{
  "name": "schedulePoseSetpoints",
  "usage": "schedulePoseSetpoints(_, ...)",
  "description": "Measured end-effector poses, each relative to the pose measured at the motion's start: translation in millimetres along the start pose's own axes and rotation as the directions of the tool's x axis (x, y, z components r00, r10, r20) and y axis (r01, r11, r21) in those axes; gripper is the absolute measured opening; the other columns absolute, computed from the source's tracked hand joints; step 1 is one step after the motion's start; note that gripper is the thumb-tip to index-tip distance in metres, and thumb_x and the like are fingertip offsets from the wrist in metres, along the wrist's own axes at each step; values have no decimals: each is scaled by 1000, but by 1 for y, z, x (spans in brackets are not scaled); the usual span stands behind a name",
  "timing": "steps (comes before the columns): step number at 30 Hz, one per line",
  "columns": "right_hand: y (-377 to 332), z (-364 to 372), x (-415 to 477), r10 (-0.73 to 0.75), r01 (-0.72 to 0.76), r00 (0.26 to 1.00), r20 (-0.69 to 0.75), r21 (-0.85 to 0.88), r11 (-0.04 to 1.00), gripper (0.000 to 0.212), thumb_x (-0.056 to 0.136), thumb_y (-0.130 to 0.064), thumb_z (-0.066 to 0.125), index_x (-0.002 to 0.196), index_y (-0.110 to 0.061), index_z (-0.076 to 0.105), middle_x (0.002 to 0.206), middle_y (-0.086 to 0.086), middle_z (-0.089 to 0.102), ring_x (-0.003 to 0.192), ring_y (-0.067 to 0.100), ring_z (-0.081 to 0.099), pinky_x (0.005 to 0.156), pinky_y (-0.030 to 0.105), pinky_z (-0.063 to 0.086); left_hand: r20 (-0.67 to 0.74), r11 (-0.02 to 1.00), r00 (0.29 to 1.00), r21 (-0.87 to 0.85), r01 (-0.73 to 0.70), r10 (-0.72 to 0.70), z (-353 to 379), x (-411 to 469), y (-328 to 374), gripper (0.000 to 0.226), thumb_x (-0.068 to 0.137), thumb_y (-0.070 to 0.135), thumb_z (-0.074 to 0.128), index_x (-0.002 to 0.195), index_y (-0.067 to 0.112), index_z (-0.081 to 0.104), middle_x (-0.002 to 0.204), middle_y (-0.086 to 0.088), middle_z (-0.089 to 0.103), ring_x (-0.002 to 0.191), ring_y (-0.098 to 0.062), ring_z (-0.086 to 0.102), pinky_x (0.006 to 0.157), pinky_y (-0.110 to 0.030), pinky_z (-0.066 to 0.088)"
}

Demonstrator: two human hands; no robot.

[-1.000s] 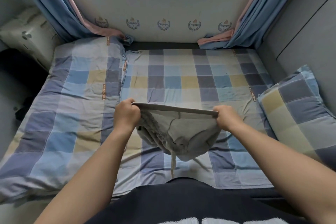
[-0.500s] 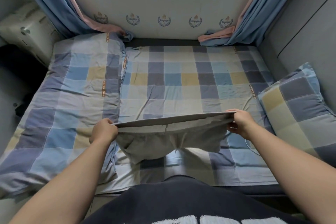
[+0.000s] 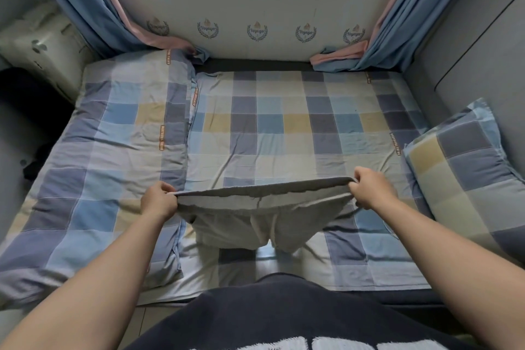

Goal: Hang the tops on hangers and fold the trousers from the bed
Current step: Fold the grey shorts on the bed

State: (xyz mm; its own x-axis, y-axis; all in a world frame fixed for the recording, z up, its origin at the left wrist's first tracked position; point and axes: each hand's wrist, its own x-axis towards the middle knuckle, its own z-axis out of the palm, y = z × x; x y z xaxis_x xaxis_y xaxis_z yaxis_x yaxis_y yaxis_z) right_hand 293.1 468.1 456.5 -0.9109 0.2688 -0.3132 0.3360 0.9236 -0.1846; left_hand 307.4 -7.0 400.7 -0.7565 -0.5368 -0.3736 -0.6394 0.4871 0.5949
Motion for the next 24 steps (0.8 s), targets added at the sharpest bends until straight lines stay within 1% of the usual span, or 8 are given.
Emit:
schedulePoseSetpoints(3, 6, 3, 0, 156, -158, 987, 37, 377, 913, 9, 83, -8, 49, 77, -13, 45, 75, 15, 64, 51, 32, 70, 47, 39, 58, -20, 985, 995, 146, -90, 94, -10, 2, -3, 22, 85, -1, 57, 85, 19, 65, 99, -15, 71, 97, -38, 63, 81, -37, 50)
schedulePoseSetpoints(5, 3, 5, -1, 232, -267, 963, 139, 615, 742, 18, 88, -1, 45, 80, -17, 44, 80, 17, 59, 50, 33, 68, 40, 33, 52, 1, 992, 1000, -123, 5, -5, -6, 3, -2, 24, 89, -5, 51, 85, 15, 64, 99, -19, 67, 93, -40, 63, 75, -43, 59)
schedulePoseSetpoints(7, -1, 6, -2, 258, -367, 929, 267, 758, 539, 26, 94, 2, 37, 84, -19, 48, 80, 15, 58, 50, 28, 65, 37, 26, 48, 137, 860, 980, -474, 191, -142, -3, -3, 3, 30, 94, -11, 43, 87, 11, 62, 97, -20, 62, 85, -37, 62, 58, -40, 61)
schedulePoseSetpoints(12, -3, -1, -8, 235, -512, 840, 489, 857, 46, 21, 96, 2, 35, 85, -5, 52, 77, 15, 53, 66, 23, 57, 40, 22, 53, 453, 481, 877, -740, 470, -159, -9, -9, 17, 39, 96, -9, 26, 94, 11, 58, 94, -17, 57, 81, -26, 56, 70, -36, 55)
schedulePoseSetpoints(16, -5, -16, -13, 51, -507, 846, 530, 832, -227, 16, 95, 2, 48, 84, 0, 60, 74, 17, 68, 63, 23, 72, 65, 30, 61, 547, 320, 827, -766, 557, -129, -21, -14, 32, 28, 86, -4, 29, 91, 4, 56, 87, -14, 56, 77, -23, 57, 58, -28, 61)
schedulePoseSetpoints(20, -14, -30, -14, -85, -443, 893, 441, 835, -325, 13, 96, 3, 52, 92, -2, 64, 85, 16, 72, 85, 25, 73, 85, 39, 58, 509, 251, 858, -823, 509, -70, -32, -15, 49, 31, 72, -6, 34, 89, 8, 56, 88, -13, 53, 74, -22, 53, 71, -29, 60)
schedulePoseSetpoints(22, -23, -40, -14, -143, -404, 915, 377, 862, -307, 18, 97, 6, 46, 98, 0, 63, 96, 16, 70, 97, 25, 69, 91, 37, 56, 449, 263, 891, -853, 451, -71, -37, -12, 60, 34, 83, -6, 29, 94, 11, 56, 95, -14, 55, 79, -24, 55, 84, -33, 55)
schedulePoseSetpoints(24, -32, -53, -13, -191, -340, 935, 298, 906, -253, 26, 96, 11, 40, 105, 0, 62, 105, 15, 66, 107, 24, 64, 96, 36, 53, 393, 316, 918, -865, 389, -54, -44, -8, 75, 35, 86, -5, 28, 96, 12, 56, 96, -14, 59, 82, -25, 58, 80, -34, 56)
